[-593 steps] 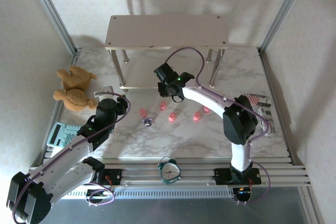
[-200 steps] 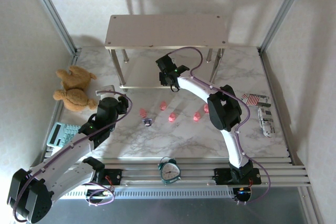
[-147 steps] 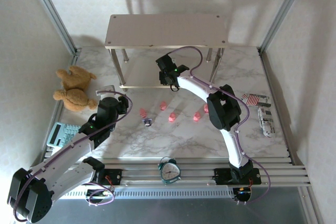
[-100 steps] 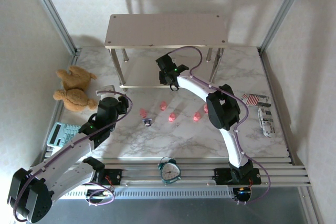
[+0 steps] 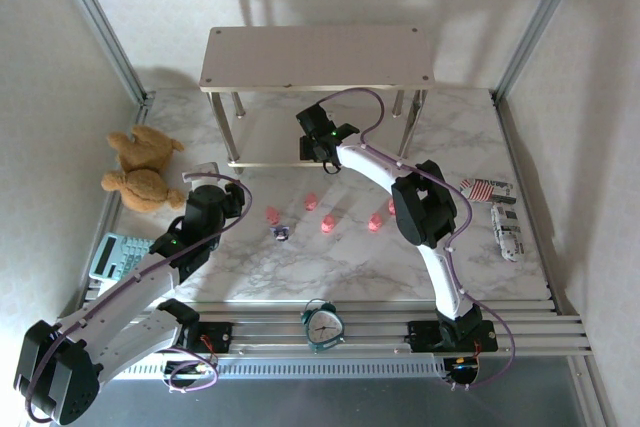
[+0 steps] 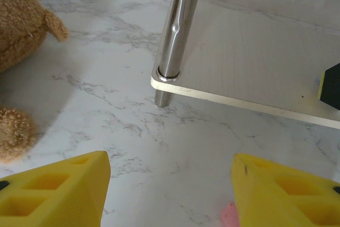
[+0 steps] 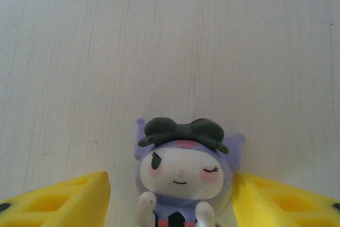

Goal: Place and organize the plastic toys onto the shelf

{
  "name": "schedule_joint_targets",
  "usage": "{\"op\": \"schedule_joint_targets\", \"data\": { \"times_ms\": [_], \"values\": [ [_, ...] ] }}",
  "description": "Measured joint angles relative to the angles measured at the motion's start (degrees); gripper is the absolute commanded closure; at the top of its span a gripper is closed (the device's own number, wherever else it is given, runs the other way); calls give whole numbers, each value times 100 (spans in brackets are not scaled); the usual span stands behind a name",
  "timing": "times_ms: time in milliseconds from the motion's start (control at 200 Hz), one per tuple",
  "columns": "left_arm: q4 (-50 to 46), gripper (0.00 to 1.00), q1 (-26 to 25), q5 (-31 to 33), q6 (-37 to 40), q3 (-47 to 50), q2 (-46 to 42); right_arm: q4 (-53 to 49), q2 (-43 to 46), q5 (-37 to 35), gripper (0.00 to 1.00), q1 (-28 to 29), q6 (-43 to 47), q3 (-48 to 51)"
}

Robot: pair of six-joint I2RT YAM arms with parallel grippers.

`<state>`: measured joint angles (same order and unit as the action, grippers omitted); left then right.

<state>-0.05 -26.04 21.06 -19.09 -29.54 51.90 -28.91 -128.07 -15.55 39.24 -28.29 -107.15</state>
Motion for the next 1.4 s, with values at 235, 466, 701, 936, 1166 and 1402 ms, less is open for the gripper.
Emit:
{"op": "schedule_joint_targets", "data": {
  "times_ms": [235,466,701,936,1166,1402],
  "values": [
    [-4,36,0,-33,2,59,-205,267,262,37,32,0,24,437],
    [-28,35,0,-240,109,160,-573,271,831,57,30,2,59,1049],
    [-70,32,-42,-879,107,236,-678,304,1591,66,27,109,70,1753],
    [-72,33,-387,-1547,-9,243,-667,197,2771,127,27,527,66,2924],
    [-155,33,-772,-1864,-116,240,-190,33,4179,256,26,826,33,4076],
    [-282,32,-850,-2037,-227,240,310,-203,5484,251,25,826,-94,4778]
  ]
}}
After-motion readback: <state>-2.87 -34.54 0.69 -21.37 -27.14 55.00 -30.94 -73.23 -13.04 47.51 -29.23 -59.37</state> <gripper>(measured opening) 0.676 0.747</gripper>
